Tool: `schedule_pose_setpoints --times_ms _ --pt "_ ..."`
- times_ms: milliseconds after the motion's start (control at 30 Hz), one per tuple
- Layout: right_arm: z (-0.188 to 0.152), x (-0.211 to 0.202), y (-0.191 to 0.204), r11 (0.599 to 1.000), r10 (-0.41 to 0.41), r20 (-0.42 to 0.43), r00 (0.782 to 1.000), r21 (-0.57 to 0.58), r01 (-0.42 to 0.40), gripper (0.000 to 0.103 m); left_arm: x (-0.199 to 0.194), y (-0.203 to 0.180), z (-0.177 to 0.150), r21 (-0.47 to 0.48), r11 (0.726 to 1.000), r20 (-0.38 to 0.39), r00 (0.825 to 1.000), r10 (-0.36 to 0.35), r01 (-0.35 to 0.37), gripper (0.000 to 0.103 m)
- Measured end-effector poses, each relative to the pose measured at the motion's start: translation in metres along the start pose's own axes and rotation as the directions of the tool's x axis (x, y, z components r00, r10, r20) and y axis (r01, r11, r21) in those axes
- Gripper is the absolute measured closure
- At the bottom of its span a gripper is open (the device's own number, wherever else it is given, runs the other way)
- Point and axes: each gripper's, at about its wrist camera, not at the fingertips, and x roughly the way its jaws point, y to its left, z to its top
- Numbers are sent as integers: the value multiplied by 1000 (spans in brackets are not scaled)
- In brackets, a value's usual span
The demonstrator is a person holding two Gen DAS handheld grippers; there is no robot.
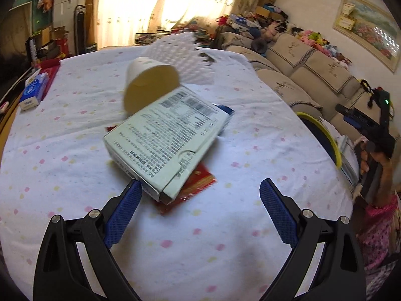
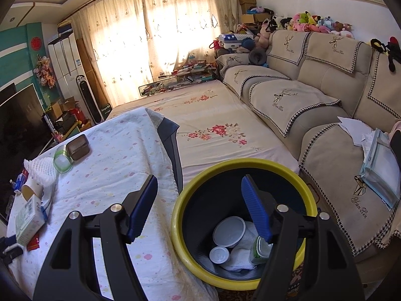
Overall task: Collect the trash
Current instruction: 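Grasp the pale green drink box with the left gripper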
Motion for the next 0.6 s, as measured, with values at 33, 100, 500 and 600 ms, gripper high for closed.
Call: schedule_pose_setpoints --times_ms 33,100,500,600 --pt "0 -1 0 1000 4 1 1000 1 -4 37 -2 -11 -3 25 999 -10 999 -34 35 10" --pt "0 -3 -1 1000 6 2 1000 -1 -6 37 -7 -30 -8 80 992 -24 995 -92 94 10" --pt "-4 0 -8 999 24 -11 1000 25 -24 37 4 -8 26 132 984 11 993 116 -116 9" --pt "-4 2 -9 999 23 -17 1000 27 -23 37 22 -17 28 156 982 -27 994 108 -103 7"
